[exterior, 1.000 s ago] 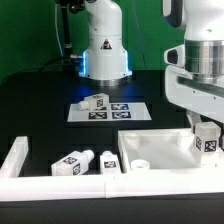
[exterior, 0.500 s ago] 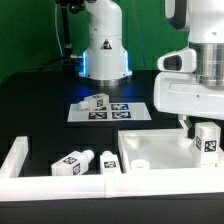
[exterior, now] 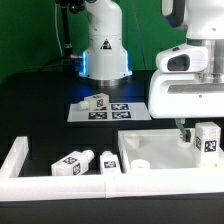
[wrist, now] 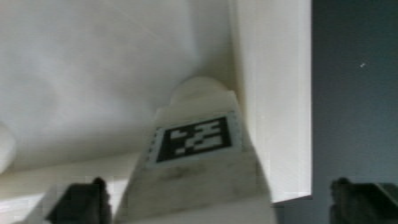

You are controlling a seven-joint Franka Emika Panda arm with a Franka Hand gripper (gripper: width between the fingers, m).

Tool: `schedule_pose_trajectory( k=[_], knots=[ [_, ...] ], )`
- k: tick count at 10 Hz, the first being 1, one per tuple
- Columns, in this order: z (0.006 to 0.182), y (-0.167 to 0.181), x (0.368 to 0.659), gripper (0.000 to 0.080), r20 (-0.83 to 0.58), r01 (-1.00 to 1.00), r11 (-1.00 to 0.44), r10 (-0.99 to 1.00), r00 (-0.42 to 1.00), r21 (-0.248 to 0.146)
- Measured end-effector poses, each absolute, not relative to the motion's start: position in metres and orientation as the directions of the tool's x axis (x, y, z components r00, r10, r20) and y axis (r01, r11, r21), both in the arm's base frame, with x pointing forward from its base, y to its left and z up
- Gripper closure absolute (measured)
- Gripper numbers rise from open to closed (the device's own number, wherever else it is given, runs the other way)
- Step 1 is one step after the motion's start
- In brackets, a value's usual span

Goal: Assemble one leg

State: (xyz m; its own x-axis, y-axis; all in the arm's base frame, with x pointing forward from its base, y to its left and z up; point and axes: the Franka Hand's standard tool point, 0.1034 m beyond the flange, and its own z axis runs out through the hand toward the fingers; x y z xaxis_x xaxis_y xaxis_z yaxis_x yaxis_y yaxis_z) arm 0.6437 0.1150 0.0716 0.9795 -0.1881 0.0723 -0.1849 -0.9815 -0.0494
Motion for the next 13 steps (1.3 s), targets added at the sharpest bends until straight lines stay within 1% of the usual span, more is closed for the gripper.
schedule_pose_trajectory(
  k=[1, 2, 3, 6, 8, 9, 10, 12, 13],
  knots=[
    [0.0716, 0.1148, 0.6438, 0.0453, 0.072, -0.196, -0.979, -0.199, 0.977, -0.05],
    [0.0717, 0.1146, 0.6439, 0.0453, 0.069, -0.247, -0.967, -0.25, 0.966, -0.054],
    [0.0716, 0.114, 0.6439, 0.0514, 0.064, -0.335, -0.94, -0.339, 0.939, -0.06],
    [0.0715, 0.1125, 0.6442, 0.0514, 0.049, -0.531, -0.844, -0.535, 0.843, -0.074],
    [0.0724, 0.1089, 0.6442, 0.0514, -0.001, -0.774, -0.627, -0.777, 0.629, -0.09],
    [0.072, 0.1081, 0.6442, 0.0514, -0.035, -0.877, -0.472, -0.879, 0.476, -0.095],
    [0.0709, 0.1085, 0.6436, 0.0512, -0.058, -0.945, -0.316, -0.945, 0.321, -0.089],
    [0.0707, 0.1074, 0.6435, 0.0512, -0.091, -0.99, -0.118, -0.988, 0.124, -0.078],
    [0.0705, 0.1073, 0.6433, 0.0512, -0.094, -0.994, -0.083, -0.991, 0.09, -0.075]
  ],
)
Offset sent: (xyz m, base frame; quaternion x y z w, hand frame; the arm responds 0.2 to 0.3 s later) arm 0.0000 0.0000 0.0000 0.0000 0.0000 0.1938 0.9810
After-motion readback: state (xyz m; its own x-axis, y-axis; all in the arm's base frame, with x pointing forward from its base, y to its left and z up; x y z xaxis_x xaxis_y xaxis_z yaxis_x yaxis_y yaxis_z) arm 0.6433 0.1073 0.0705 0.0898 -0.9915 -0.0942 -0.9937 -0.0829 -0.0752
